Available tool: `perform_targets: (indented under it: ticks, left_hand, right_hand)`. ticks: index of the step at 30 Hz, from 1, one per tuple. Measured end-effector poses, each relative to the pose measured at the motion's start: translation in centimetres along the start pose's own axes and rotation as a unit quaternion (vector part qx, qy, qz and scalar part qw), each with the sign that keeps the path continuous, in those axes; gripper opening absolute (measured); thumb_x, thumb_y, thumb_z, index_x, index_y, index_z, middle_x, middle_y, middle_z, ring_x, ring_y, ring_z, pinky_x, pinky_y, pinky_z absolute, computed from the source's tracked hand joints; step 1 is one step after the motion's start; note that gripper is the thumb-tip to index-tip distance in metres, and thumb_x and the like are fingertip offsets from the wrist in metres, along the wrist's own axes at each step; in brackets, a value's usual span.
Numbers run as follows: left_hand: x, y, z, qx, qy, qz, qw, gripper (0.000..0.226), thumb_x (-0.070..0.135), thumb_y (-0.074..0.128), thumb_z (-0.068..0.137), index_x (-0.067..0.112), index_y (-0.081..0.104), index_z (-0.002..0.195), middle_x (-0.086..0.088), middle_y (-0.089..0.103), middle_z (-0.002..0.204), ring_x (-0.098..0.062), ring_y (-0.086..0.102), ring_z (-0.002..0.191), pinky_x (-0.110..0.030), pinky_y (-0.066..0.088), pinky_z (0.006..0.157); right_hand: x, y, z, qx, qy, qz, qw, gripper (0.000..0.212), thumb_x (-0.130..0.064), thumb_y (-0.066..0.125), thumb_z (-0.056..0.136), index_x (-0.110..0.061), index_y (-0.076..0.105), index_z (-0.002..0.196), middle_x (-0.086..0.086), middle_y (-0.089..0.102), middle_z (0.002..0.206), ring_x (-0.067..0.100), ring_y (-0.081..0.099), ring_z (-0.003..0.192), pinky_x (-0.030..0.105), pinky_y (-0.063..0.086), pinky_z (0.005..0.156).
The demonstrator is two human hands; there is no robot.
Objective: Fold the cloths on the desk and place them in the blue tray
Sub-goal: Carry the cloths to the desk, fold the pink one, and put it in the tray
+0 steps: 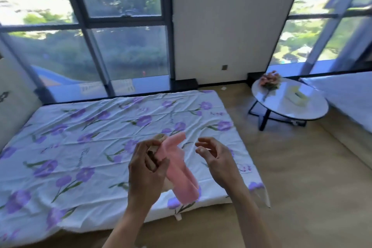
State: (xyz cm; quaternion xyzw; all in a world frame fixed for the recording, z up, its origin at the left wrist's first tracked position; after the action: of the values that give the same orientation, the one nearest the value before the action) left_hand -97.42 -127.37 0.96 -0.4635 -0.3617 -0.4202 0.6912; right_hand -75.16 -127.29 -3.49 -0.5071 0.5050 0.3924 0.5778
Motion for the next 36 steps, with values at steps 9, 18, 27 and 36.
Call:
perform_targets:
  ticks: [9,18,27,36]
  left_hand:
    - [9.3,20.1,-1.9,-0.107,0.070,-0.035,0.991,0.055,-0.013,0.075,0.070,0.037,0.061,0.088,0.003,0.062,0.092,-0.014,0.054,0.075,-0.006,0.040,0.061]
    - [18.1,40.9,-6.0,-0.255,0.124,-0.080,0.956,0.054,-0.016,0.072,0.069,0.035,0.066,0.089,0.001,0.061,0.085,-0.016,0.053,0.067,-0.008,0.037,0.058]
    - [25.9,62.4,-11.7,-0.413,0.163,-0.139,0.885,0.041,-0.013,0.071,0.073,0.023,0.068,0.093,0.005,0.066,0.100,-0.006,0.060,0.085,-0.009,0.041,0.071]
    - [37.7,83.3,-18.7,-0.543,0.198,-0.213,0.788,0.048,-0.015,0.071,0.073,0.030,0.069,0.089,0.005,0.065,0.095,-0.008,0.063,0.091,-0.008,0.043,0.075]
  right_hand:
    - [5.0,-21.8,0.1,0.127,0.016,0.030,0.991,0.022,-0.012,0.063,0.094,-0.023,0.068,0.113,-0.004,0.074,0.110,0.008,0.071,0.102,0.030,0.056,0.094]
    - [10.3,-43.7,-5.8,0.330,0.051,0.085,0.939,0.021,-0.012,0.065,0.092,-0.027,0.069,0.107,-0.003,0.076,0.104,0.013,0.073,0.098,0.028,0.054,0.093]
    - [15.0,-61.2,-14.0,0.542,0.057,0.086,0.834,0.028,-0.008,0.063,0.094,-0.024,0.065,0.117,-0.006,0.073,0.111,0.001,0.069,0.101,0.015,0.052,0.083]
    - [16.6,-80.1,-16.1,0.641,0.075,0.052,0.762,0.028,-0.008,0.064,0.094,-0.018,0.064,0.120,-0.003,0.071,0.117,-0.001,0.069,0.102,0.012,0.050,0.085]
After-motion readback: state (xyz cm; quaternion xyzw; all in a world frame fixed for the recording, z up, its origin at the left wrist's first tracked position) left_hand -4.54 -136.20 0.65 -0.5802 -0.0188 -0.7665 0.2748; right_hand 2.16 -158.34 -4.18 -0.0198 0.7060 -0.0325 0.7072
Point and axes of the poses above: each hand's wrist, its own z-axis towards the middle knuckle, its own y-axis out of the palm, x = y × z, the point moved 9 cm from there along z, towards the middle knuckle
